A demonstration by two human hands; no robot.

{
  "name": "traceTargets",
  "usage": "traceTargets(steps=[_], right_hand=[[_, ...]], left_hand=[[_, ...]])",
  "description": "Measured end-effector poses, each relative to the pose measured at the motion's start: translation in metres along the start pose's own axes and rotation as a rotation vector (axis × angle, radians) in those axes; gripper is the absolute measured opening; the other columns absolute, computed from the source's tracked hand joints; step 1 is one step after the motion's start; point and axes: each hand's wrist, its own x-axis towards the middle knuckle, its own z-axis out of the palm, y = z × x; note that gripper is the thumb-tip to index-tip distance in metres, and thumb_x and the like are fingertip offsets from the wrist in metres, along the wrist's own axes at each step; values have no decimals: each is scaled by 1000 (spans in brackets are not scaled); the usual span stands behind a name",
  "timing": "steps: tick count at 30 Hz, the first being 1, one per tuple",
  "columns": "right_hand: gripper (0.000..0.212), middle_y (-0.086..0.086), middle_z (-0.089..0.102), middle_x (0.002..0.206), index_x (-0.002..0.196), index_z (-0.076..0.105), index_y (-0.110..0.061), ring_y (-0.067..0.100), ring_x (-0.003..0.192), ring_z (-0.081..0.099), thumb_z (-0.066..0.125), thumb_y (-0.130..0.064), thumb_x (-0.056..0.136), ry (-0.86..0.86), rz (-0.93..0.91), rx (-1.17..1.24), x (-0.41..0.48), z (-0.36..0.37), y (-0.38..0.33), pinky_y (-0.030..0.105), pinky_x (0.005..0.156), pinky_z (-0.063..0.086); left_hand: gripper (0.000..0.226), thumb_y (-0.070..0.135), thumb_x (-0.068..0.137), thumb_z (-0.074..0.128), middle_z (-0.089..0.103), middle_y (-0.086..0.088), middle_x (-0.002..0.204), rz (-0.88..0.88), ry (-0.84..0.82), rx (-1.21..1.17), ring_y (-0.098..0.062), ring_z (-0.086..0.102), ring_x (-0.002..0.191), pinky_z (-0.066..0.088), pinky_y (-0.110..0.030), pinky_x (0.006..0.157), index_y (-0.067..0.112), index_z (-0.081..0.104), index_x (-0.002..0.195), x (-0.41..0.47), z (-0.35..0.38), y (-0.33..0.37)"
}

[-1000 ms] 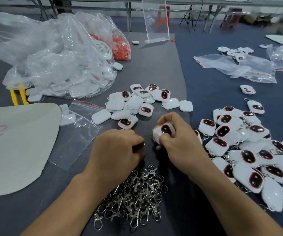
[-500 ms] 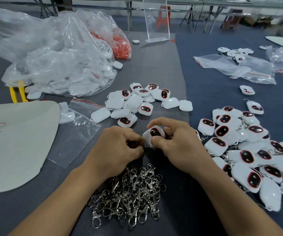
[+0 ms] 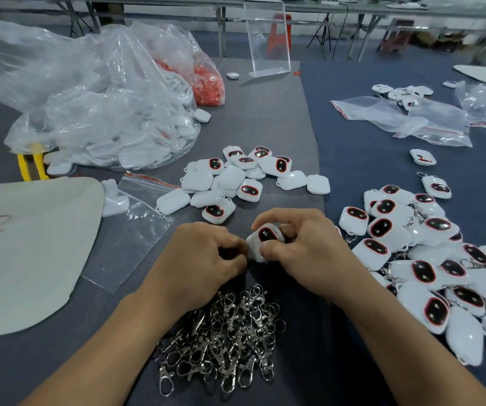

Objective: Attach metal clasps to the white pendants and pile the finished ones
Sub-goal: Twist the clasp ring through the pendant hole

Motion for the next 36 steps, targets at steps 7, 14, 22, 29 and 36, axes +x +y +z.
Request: traceTargets(steps=[7,14,22,29,36], right_hand=[[20,7,67,52,90,72,-30,11,40,56,72,-11,82,-69,74,110,-4,-1,2,16,43,39],[16,12,68,64,94,71,-9,20,39,55,67,4,86,-29,201,525,-4,5,0,21,35,35],[15,17,63,63,95,73,-6,15,39,48,62,3,90,-55,339,709,-1,-6,-1,20,36,28],[23,18,63,66,87,80,-13,14,40,45,61,0,88,-125,337,805,-2,-10,1,22,43,28],[22,18,63,69,89,79,-10,14,40,44,60,1,86,-162,325,882,-1,-8,4,21,41,28]], left_hand=[[21,37,70,67,64,16,67,33,76,70,-1,57,65,36,-9,59,42,72,89,-3,2,5],[12,23,67,80,65,14,65,-13,236,-53,-7,60,61,40,-11,55,32,75,72,-3,5,4],[18,21,74,85,72,8,70,-55,198,-326,-8,65,60,51,-19,59,36,77,81,1,7,3],[23,18,71,91,74,10,74,-18,257,-420,-1,65,65,48,-11,63,33,80,85,-2,4,10],[15,28,69,90,74,8,71,-34,253,-446,-2,64,63,49,-14,60,38,80,76,0,2,11]])
